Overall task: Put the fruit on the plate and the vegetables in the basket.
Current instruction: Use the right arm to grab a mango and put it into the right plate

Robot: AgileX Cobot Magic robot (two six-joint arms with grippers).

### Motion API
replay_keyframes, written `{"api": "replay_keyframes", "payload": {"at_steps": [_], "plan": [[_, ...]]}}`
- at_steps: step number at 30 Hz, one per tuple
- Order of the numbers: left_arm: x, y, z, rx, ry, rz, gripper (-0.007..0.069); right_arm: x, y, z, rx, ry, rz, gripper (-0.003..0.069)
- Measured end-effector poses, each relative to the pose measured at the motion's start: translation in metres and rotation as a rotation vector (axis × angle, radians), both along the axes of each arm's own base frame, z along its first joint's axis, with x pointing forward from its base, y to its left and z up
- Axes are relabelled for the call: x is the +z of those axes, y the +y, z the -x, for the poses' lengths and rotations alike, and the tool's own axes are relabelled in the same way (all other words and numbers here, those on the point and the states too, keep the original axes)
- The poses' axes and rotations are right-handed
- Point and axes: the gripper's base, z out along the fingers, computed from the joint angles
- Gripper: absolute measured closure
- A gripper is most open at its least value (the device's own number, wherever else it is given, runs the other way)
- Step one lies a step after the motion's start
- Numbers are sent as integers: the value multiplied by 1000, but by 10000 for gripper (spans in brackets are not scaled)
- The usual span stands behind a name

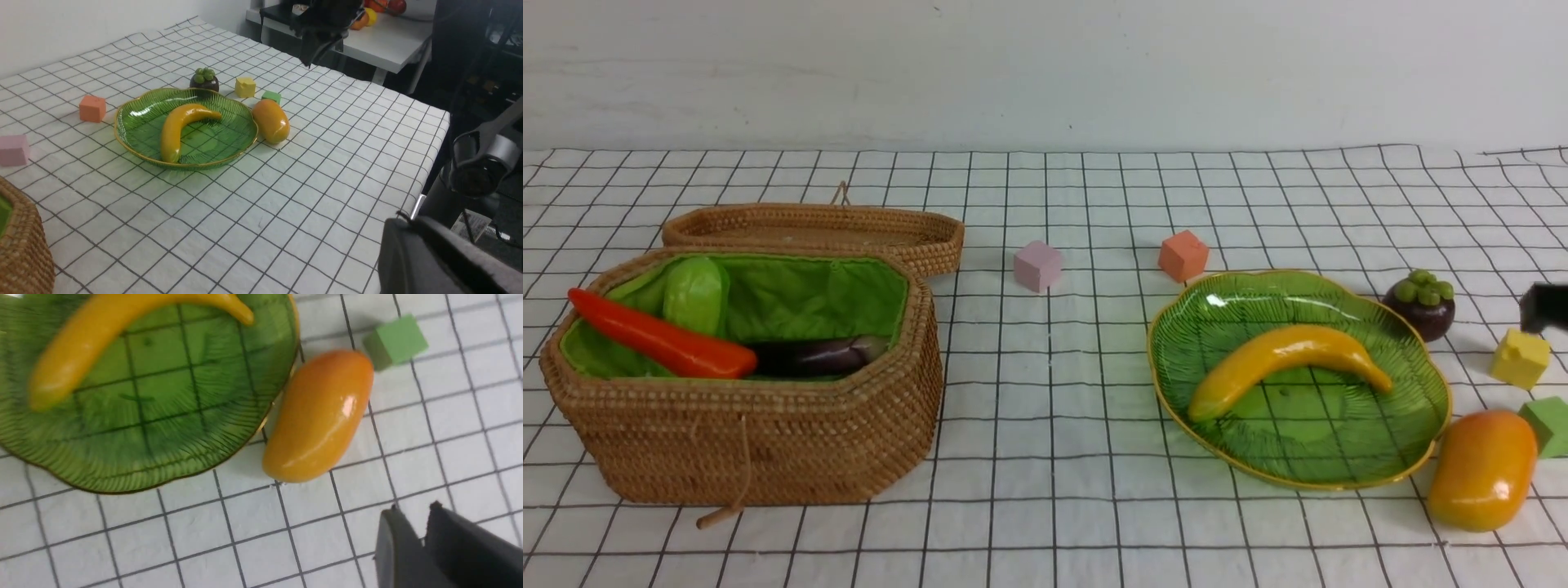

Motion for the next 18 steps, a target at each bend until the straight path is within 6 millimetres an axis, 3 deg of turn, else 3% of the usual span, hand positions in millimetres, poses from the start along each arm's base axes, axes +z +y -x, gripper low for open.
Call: {"api": "replay_keyframes", "payload": {"at_steps": [3, 4, 7, 8, 11, 18], "plan": [[-3, 0, 1, -11, 18, -25, 637, -44, -22, -19, -112, 46, -120, 245], [-3, 0, 1, -11, 19, -26, 637, -47, -23, -22, -111, 49, -131, 235], [-4, 0, 2, -15, 24, -33, 637, -74, -25, -42, -77, 62, -191, 82], [-4, 0, 2, -15, 24, -33, 637, -73, -26, -42, -74, 58, -190, 76], [-4, 0, 2, -16, 26, -36, 637, -98, -25, -55, -73, 97, -207, 17], [-4, 0, 2, -18, 29, -40, 637, -126, -29, -64, -68, 154, -172, 30]]}}
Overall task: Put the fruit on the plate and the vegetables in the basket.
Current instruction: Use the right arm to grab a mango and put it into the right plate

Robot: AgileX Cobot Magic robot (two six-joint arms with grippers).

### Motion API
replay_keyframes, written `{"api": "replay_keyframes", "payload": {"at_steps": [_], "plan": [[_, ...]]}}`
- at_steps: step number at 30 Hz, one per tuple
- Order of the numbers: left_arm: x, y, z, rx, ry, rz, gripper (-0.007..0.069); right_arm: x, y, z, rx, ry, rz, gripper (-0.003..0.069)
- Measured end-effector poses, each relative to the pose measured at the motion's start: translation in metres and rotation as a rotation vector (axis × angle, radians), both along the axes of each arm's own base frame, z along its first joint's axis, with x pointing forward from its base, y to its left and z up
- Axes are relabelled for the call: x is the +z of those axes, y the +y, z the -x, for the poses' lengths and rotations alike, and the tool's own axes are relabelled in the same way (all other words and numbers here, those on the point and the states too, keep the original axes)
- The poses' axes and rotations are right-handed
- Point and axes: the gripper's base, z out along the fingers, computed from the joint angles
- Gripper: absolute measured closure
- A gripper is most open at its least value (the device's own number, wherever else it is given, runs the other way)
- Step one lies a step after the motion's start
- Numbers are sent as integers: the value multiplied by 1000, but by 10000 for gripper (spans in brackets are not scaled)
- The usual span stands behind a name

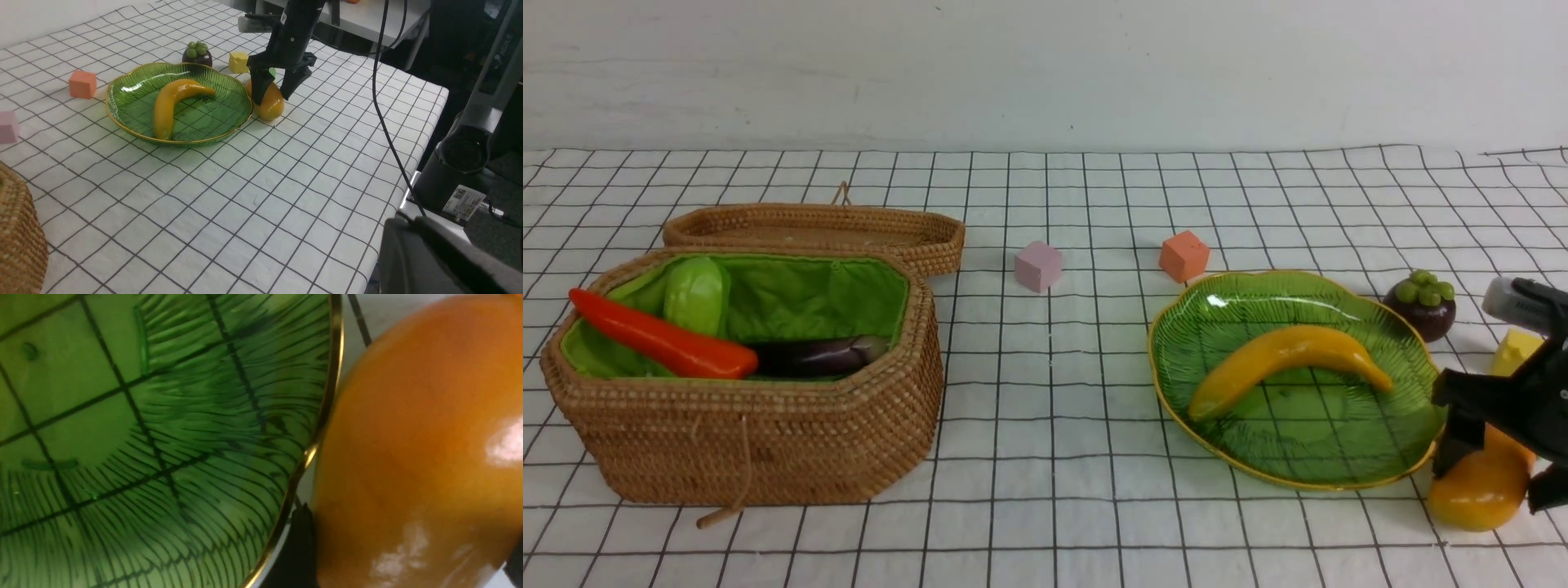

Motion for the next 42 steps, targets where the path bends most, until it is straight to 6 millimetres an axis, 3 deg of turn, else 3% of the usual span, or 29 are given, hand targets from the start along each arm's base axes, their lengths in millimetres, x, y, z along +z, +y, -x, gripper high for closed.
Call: {"api": "replay_keyframes", "payload": {"at_steps": [10, 15, 25, 30, 32, 36, 37, 38, 42], "plan": [[0, 0, 0, -4, 5, 2, 637, -7, -9, -5, -60, -13, 44, 41], [0, 0, 1, -4, 10, 5, 637, -28, -18, -8, -74, 47, 47, 49], [0, 0, 1, -3, 16, 7, 637, -29, -22, -8, -30, 52, 50, 97], [0, 0, 1, -3, 16, 7, 637, -14, -19, 4, -15, 103, 39, 97], [0, 0, 0, 1, 10, 7, 637, 10, -13, 13, -5, 70, 29, 97], [5, 1, -4, 39, -45, 43, 637, 58, 20, 24, 36, -124, -32, 97], [5, 1, -4, 40, -46, 42, 637, 60, 22, 24, 42, -135, -31, 97], [10, 2, -6, 63, -83, 79, 637, 72, 41, 23, 76, -236, -58, 97], [16, 2, -8, 85, -124, 130, 637, 73, 63, 13, 142, -347, -63, 97]]}}
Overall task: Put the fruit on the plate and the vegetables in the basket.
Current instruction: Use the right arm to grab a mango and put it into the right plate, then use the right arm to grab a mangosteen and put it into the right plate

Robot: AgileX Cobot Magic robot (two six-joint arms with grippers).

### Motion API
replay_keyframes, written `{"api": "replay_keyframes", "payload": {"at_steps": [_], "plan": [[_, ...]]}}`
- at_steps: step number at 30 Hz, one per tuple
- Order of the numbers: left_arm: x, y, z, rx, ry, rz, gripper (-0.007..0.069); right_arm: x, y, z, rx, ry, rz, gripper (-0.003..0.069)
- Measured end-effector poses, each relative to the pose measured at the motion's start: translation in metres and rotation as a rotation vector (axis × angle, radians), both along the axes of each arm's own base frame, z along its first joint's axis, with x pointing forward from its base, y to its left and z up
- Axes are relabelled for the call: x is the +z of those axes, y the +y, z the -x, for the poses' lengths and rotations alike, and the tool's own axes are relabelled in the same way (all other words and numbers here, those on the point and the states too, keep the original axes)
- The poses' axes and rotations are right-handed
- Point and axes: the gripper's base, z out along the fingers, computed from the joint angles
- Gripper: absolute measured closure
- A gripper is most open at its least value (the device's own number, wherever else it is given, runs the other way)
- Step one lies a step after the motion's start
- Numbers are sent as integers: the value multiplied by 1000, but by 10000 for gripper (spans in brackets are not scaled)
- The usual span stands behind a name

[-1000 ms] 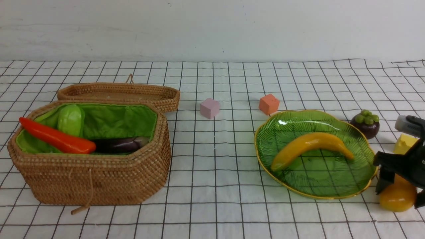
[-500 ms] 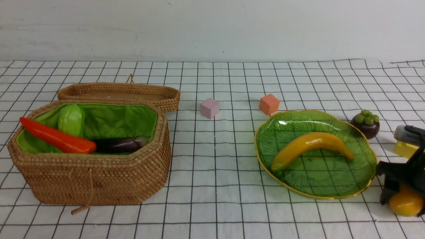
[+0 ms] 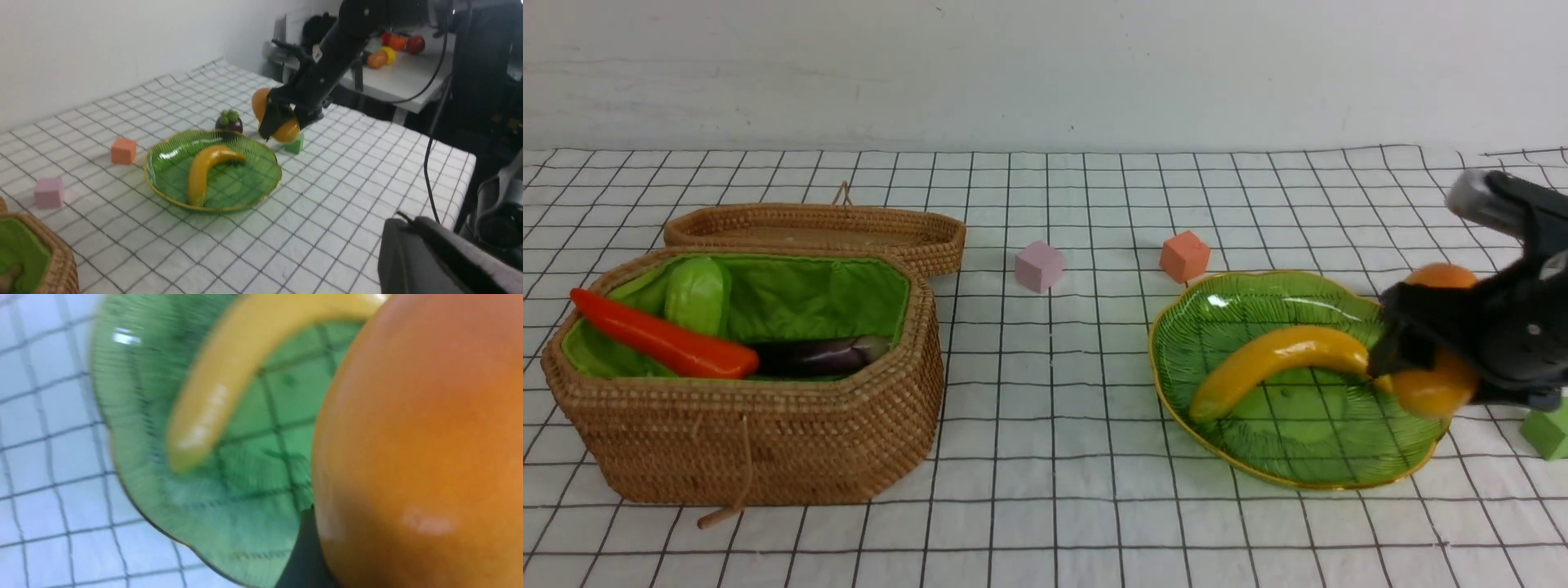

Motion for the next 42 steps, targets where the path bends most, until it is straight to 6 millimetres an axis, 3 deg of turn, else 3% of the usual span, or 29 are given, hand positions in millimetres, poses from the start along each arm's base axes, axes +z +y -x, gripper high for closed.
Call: {"api": "replay_keyframes", "payload": {"at_steps": [4, 6, 10, 14, 16, 18, 20, 21, 24, 29, 33, 34, 35, 38, 40, 42], "plan": [[2, 0, -1, 7, -13, 17, 637, -25, 13, -17, 29, -9, 16, 97], [1, 0, 0, 3, -7, 10, 637, -43, 14, -23, 31, 40, 23, 41], [-2, 0, 1, -6, 12, -13, 637, -46, 15, -24, 39, 50, 28, -19], [-3, 0, 1, -12, 24, -26, 637, -29, 16, -23, 73, 16, 38, -1], [-4, 0, 1, -14, 26, -29, 637, 3, 15, -21, 130, -37, 74, 46], [-4, 0, 1, -14, 26, -29, 637, 17, 14, -19, 159, -54, 99, 66], [-3, 0, 1, -10, 20, -24, 637, 49, 11, -20, 218, -109, 178, 92], [-2, 0, 1, -9, 18, -20, 636, 55, 10, -21, 226, -121, 197, 96], [-1, 0, 0, -5, 10, -10, 634, 66, 8, -24, 234, -148, 240, 100], [-1, 0, 0, -4, 8, -7, 634, 63, 7, -28, 216, -143, 250, 106], [-1, 0, 0, -3, 6, -5, 634, 49, -8, -44, 53, -78, 192, 131], [0, 0, 0, -2, 3, -2, 634, 42, -24, -56, -20, -42, 184, 146], [0, 0, 0, -2, 3, -2, 634, 40, -25, -59, -26, -33, 184, 148], [0, 0, 0, 0, 0, 2, 633, 25, -58, -96, -114, 53, 173, 156], [0, 0, 0, 0, 0, 3, 633, 20, -65, -107, -122, 79, 168, 153], [0, 0, 0, 0, 0, 3, 633, 4, -79, -135, -122, 144, 149, 124]]}}
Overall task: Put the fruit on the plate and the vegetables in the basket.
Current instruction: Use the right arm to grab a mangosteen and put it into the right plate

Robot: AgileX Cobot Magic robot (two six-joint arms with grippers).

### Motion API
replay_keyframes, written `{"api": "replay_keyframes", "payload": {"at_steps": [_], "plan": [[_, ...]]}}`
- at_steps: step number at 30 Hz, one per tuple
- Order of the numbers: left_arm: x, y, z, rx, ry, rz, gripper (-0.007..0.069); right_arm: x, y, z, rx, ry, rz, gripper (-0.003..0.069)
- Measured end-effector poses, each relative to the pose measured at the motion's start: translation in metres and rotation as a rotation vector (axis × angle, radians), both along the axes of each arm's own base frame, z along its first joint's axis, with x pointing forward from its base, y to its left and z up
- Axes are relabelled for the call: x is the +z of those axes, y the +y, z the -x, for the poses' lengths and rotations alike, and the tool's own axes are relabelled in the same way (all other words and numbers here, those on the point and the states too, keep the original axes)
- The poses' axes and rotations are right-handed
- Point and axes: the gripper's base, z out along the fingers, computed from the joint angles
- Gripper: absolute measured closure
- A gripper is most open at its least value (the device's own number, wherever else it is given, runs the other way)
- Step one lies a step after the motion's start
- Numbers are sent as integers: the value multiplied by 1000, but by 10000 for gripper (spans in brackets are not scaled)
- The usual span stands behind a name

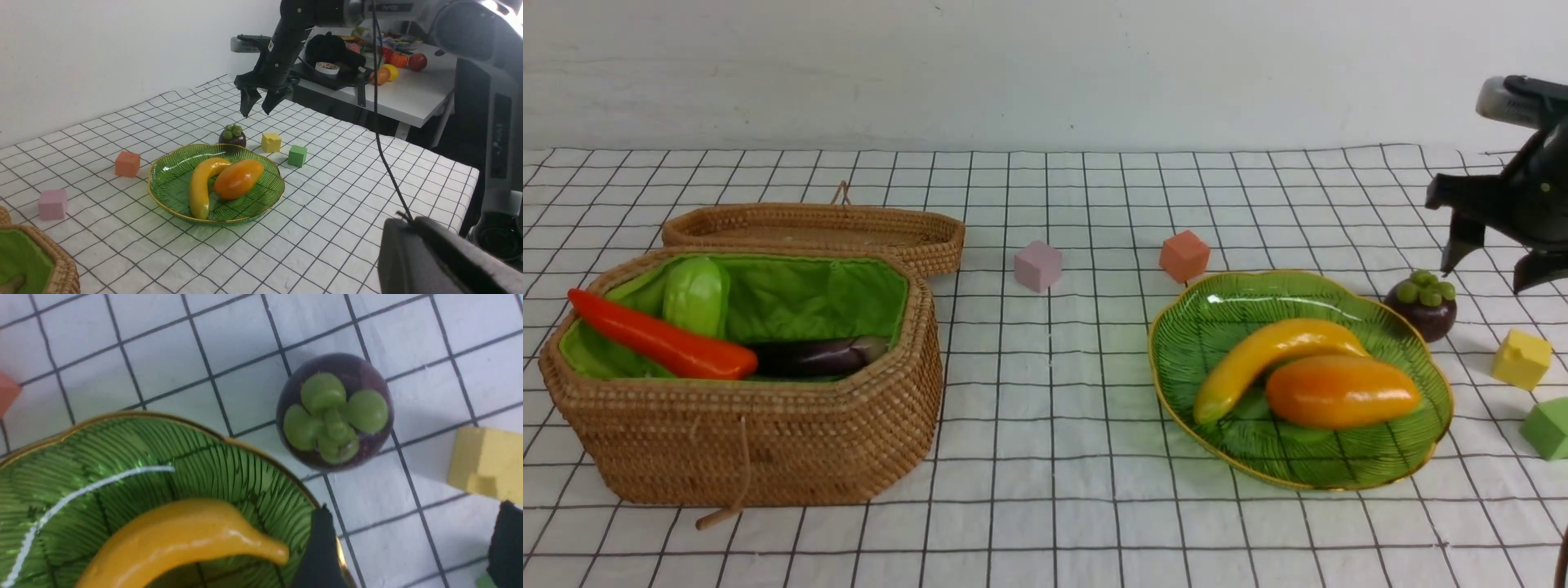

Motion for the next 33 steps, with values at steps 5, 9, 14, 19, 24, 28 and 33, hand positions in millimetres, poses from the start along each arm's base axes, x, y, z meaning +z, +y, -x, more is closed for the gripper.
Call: {"api": "replay_keyframes", "payload": {"at_steps": [5, 9, 14, 19, 24, 28, 33], "plan": [[0, 0, 0, 2, 19, 14, 633, -26, -11, -33, -9, 43, -16, 55], [0, 0, 0, 12, 65, 46, 633, -50, -14, -59, -7, 62, -19, 20], [-1, 2, -2, 35, 73, 45, 633, -67, -14, -67, -6, 82, -23, 19], [-2, 4, -4, 65, 55, 16, 633, -87, -15, -70, 4, 122, -23, 28], [-3, 5, -6, 85, 37, -8, 631, -95, -14, -72, 30, 132, -25, 74], [-3, 6, -6, 95, 27, -19, 630, -93, -13, -74, 62, 114, -19, 85], [-3, 6, -7, 108, 15, -32, 629, -71, -13, -77, 87, 66, -3, 85]]}}
